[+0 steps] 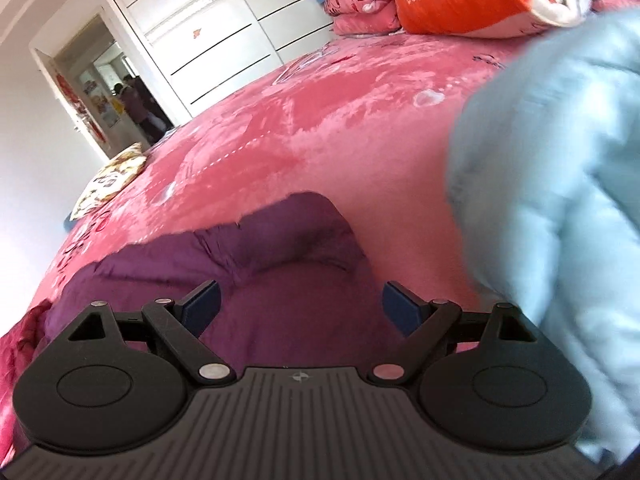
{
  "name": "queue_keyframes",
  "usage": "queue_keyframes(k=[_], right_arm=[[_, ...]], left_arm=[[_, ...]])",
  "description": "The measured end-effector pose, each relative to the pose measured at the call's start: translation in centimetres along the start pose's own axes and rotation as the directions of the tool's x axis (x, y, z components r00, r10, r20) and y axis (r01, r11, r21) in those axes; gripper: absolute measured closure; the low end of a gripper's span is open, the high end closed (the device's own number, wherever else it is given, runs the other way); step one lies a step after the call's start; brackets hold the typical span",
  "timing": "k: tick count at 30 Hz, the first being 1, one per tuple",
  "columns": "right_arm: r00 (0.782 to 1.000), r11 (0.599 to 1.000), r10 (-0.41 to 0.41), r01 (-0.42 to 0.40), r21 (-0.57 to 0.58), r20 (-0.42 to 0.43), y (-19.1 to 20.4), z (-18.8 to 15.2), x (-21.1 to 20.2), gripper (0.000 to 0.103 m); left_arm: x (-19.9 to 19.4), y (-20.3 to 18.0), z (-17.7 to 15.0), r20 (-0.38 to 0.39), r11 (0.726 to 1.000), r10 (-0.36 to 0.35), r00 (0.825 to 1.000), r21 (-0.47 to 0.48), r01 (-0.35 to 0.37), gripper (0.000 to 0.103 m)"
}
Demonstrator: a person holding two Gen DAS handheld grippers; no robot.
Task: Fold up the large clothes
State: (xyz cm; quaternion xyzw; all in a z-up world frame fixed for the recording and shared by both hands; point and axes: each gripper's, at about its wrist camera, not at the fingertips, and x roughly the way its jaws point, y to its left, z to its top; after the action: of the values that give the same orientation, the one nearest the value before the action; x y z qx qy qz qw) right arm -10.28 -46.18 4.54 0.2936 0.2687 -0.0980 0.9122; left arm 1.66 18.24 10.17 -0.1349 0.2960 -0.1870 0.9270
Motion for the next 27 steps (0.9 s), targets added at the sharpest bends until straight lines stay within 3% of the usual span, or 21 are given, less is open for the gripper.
queue_keyframes(k=[6, 8, 11, 20, 23, 27], right_arm=[[0.986, 0.965, 0.153, -0.136, 0.224, -0.061, -5.7, -2.1, -1.6, 0.000], [0.976, 0.938, 0.207, -0.177, 0.297, -0.071, -7.3, -2.8, -1.4, 0.000], [0.955, 0.887, 0.289, -0.239, 0.395, -0.071, -9.2, -3.8, -0.5, 0.000], [0.903, 0.855, 0.417, -0.350, 0.384, -0.106, -7.6, -3.7, 3.6, 0.000], [0.893, 0.854, 0.431, -0.358, 0.378, -0.128, -7.0, -3.2, 4.7, 0.000], [0.879, 0.848, 0.454, -0.376, 0.373, -0.147, -6.3, -3.0, 5.0, 0.000]], left_arm=[[0.0, 2.7, -1.2, -0.013, 0.987, -0.082, 0.997, -0.137, 0.079, 0.008], [0.7, 3.4, -1.7, -0.027, 0.972, -0.142, 0.989, -0.192, 0.134, 0.008], [2.0, 4.2, -2.4, -0.038, 0.951, -0.179, 0.983, -0.263, 0.163, 0.008], [6.2, 6.3, -3.8, -0.068, 0.908, -0.239, 0.969, -0.368, 0.198, 0.008], [7.9, 6.6, -4.1, -0.097, 0.883, -0.296, 0.950, -0.406, 0.234, 0.008], [9.3, 6.3, -4.0, -0.110, 0.874, -0.357, 0.928, -0.390, 0.290, 0.002]])
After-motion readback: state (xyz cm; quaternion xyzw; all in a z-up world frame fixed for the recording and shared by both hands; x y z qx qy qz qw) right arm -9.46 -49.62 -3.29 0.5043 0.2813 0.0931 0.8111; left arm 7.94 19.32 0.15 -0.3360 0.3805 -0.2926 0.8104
